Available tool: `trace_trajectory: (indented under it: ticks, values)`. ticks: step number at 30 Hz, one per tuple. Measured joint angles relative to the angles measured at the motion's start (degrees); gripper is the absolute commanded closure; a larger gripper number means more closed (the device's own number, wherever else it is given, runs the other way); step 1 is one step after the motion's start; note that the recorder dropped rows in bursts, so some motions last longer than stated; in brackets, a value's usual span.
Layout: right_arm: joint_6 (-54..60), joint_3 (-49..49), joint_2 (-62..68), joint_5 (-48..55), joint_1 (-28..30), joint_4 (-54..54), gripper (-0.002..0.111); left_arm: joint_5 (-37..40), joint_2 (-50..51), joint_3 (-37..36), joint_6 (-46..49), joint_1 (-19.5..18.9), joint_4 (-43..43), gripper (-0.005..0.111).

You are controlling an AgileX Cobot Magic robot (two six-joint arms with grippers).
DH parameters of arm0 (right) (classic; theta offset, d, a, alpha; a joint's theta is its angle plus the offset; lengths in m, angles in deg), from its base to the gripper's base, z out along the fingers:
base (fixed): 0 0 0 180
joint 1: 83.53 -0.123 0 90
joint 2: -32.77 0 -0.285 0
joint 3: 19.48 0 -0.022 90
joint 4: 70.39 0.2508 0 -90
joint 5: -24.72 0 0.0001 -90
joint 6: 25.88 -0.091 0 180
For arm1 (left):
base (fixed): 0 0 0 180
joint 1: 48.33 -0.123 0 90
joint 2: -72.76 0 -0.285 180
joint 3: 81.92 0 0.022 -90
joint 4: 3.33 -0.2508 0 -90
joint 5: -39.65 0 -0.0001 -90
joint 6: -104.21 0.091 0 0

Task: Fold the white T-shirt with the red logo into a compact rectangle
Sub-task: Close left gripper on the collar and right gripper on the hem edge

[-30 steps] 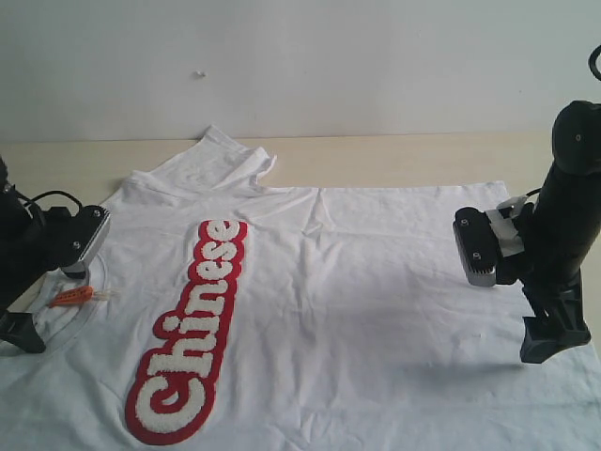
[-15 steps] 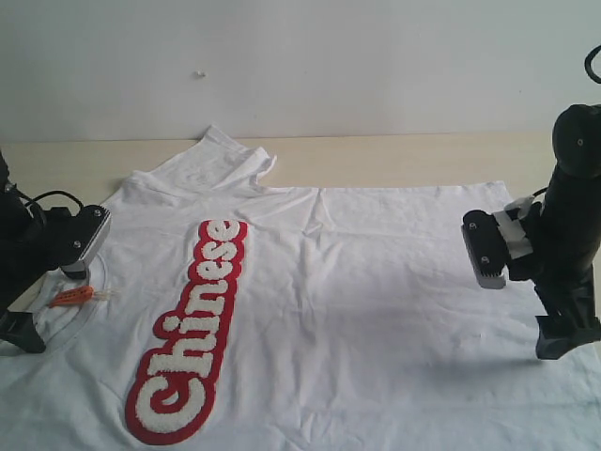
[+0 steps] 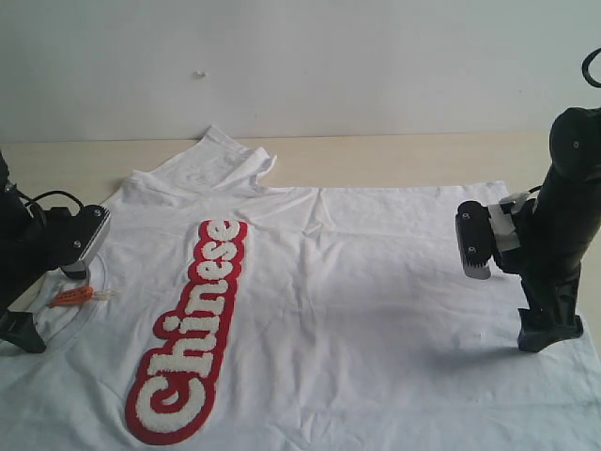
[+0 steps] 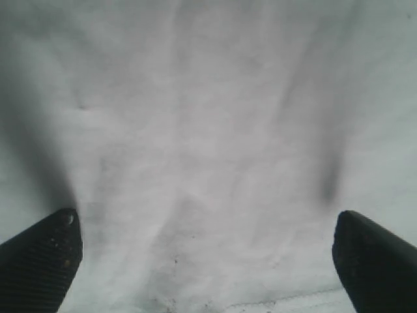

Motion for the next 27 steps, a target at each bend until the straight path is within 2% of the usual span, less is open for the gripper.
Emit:
trace_trajectory:
  ticks: [11,14,17,23,25,27]
  values:
    - [-1.1,-0.2,1.3,0.5,0.0,-3.7,0.003,-0.2,0.0,0.0,-0.1,0.0,0.0,0.002]
    - [-1.2,-0.6,1.7,1.0,0.0,-3.7,0.007,-0.2,0.0,0.0,-0.2,0.0,0.0,0.002]
    - [-1.3,-0.8,2.1,1.5,0.0,-3.7,0.021,-0.2,0.0,0.0,-0.2,0.0,0.0,0.002]
    - [-2.6,-0.9,2.3,3.9,0.0,-3.3,0.063,-0.3,0.0,0.0,-0.2,0.0,0.0,0.004]
    - [-2.6,-0.9,2.3,3.9,0.0,-3.3,0.076,-0.3,0.0,0.0,-0.2,0.0,0.0,0.009]
    - [-2.7,-0.9,2.3,3.7,0.0,-3.3,0.089,-0.3,0.0,0.0,-0.5,0.0,0.0,0.02]
